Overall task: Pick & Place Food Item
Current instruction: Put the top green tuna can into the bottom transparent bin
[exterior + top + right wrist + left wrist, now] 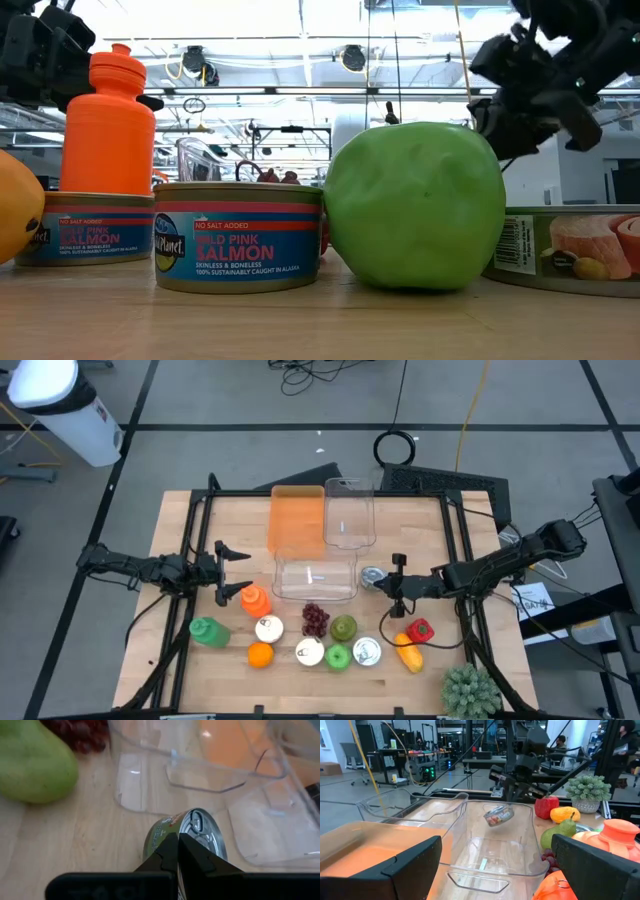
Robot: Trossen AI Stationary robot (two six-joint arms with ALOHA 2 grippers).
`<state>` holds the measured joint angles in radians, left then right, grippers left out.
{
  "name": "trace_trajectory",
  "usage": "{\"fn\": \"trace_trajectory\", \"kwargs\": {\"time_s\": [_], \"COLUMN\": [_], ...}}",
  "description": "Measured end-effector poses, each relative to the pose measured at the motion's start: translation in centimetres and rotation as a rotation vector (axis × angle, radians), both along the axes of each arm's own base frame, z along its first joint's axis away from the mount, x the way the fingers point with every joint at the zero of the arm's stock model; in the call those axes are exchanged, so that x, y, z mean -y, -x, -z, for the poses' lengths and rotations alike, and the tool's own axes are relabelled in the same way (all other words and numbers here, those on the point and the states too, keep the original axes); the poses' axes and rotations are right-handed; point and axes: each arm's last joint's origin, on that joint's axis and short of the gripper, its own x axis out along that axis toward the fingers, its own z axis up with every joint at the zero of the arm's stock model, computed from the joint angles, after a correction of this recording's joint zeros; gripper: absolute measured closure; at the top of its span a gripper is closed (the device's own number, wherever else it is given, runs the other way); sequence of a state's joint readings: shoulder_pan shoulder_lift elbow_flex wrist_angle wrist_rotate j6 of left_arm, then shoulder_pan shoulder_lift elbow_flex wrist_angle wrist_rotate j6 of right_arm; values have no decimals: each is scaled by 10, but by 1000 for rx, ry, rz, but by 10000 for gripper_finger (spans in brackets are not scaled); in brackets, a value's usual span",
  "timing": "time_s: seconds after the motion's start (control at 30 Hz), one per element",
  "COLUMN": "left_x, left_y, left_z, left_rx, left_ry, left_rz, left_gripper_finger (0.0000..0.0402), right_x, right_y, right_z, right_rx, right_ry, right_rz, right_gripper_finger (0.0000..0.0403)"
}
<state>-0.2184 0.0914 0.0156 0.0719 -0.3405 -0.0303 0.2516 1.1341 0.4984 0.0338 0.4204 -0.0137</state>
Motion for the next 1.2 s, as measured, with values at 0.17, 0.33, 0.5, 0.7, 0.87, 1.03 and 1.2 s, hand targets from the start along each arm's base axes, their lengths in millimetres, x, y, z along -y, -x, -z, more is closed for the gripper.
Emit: {"fn": "trace_trajectory", "kwargs": {"time_s": [0.17,0.33,0.5,0.7,0.87,1.03,1.2], "left_x": [0,0,0,0,0,0,0], "left_y": [0,0,0,0,0,0,0], "left_z": [0,0,0,0,0,0,0], "left_rx": [0,0,0,-1,0,-1,-1], "left_ry": [0,0,0,0,0,0,0], "left_rz": [0,0,0,0,0,0,0], "left_gripper_finger": [9,9,9,9,9,9,9], "right_x": [1,3,5,6,5,6,7], "right_y": [5,11,18,20,19,18,23], "right_z": [-12,-26,-37,-47,-49,-51,-56], "right_rx": [59,123,184,255,274,303,338], "right_ry": [4,25,35,46,44,13,-51], "right_rz": [-12,-19,-21,-34,-50,-19,9], "right_gripper_finger": [403,403,403,401,402,402,362]}}
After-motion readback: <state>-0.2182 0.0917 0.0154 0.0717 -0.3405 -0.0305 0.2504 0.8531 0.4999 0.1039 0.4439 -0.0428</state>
